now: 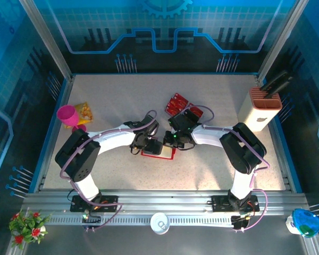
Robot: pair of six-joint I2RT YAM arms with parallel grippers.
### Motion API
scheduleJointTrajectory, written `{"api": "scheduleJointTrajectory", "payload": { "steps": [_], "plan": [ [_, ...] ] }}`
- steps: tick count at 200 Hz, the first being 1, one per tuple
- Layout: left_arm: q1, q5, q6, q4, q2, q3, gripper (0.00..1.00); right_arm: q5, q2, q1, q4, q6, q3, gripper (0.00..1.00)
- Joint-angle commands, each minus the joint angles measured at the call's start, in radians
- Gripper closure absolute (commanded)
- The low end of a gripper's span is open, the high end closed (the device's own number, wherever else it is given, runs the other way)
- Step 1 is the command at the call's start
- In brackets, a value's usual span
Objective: Put the credit cards into the card holder
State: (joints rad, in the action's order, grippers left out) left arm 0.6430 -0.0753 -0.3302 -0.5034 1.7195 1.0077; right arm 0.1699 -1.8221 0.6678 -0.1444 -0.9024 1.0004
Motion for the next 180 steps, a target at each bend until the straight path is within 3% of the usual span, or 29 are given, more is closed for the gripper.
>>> {"api": "scheduleJointTrajectory", "payload": {
  "steps": [1,46,79,101,180],
  "plan": [
    [0.008,-0.018,0.026,-0.002,0.026,-0.016,0.01,0.016,-0.016,0.011,-0.005,-0.016,-0.008,1.00],
    [0.008,-0.045,0.033,-0.030,0.051,-0.018,0.01,0.017,0.012,0.001,-0.007,-0.023,0.000,1.00],
    [0.009,-0.044,0.023,-0.026,0.047,-0.030,0.01,-0.011,0.089,-0.026,-0.010,-0.036,-0.027,0.74],
    [0.008,-0.041,0.017,-0.020,0.045,-0.037,0.01,-0.026,0.115,-0.033,-0.016,-0.040,-0.044,0.64],
    [0.007,-0.036,0.002,-0.012,0.042,-0.040,0.01,0.013,0.040,-0.024,0.012,-0.048,-0.031,0.62]
  ]
}}
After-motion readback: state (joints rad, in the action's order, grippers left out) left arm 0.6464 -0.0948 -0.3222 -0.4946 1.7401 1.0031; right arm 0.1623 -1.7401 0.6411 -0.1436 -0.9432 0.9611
